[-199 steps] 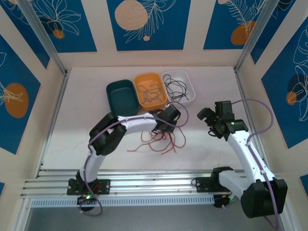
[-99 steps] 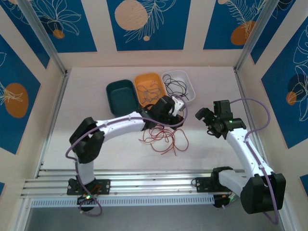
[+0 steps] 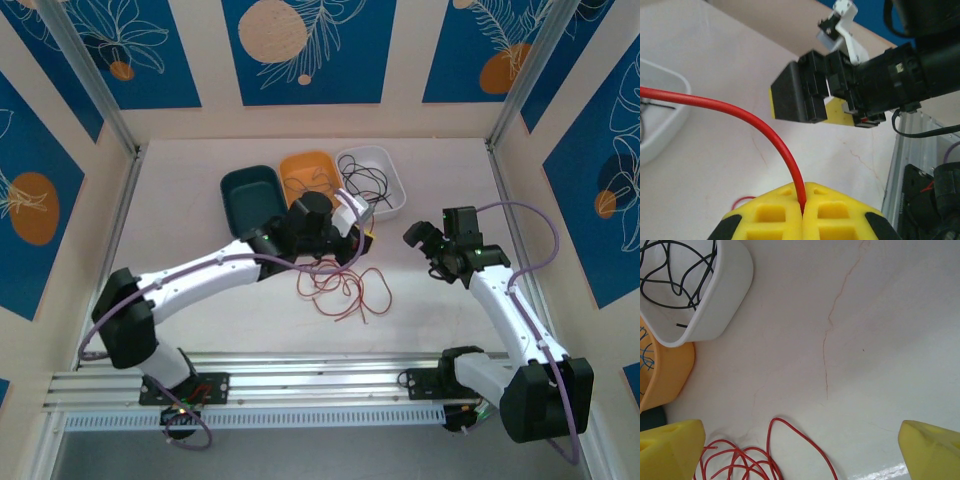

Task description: Untangle the cables

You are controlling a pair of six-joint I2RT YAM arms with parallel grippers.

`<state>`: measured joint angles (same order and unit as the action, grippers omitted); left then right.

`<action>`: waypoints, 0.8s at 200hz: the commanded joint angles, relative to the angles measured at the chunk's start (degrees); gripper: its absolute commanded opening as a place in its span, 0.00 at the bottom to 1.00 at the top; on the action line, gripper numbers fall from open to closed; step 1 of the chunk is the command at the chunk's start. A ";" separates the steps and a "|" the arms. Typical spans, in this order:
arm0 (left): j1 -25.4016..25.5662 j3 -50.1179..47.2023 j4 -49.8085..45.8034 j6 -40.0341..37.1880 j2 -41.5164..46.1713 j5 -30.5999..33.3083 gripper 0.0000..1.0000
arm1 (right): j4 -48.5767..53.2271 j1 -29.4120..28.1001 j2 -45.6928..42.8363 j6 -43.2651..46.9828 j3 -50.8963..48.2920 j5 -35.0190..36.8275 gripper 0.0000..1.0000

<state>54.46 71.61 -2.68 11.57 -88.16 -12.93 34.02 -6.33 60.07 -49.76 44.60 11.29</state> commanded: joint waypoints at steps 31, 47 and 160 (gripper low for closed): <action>-1.29 -3.89 1.66 -8.89 10.56 9.64 0.00 | -0.39 -0.82 0.05 0.50 -0.03 -1.00 0.99; -2.90 -3.84 0.95 -9.88 12.54 10.94 0.00 | -0.53 -1.11 0.13 0.42 0.13 -1.01 0.99; -21.80 -4.50 16.75 -17.08 10.34 3.88 0.00 | -0.25 -4.26 1.78 0.06 2.03 0.55 0.99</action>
<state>35.20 67.13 7.40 -2.11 -75.81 -5.39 33.80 -9.78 61.43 -49.78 44.62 11.35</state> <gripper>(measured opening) 0.045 0.991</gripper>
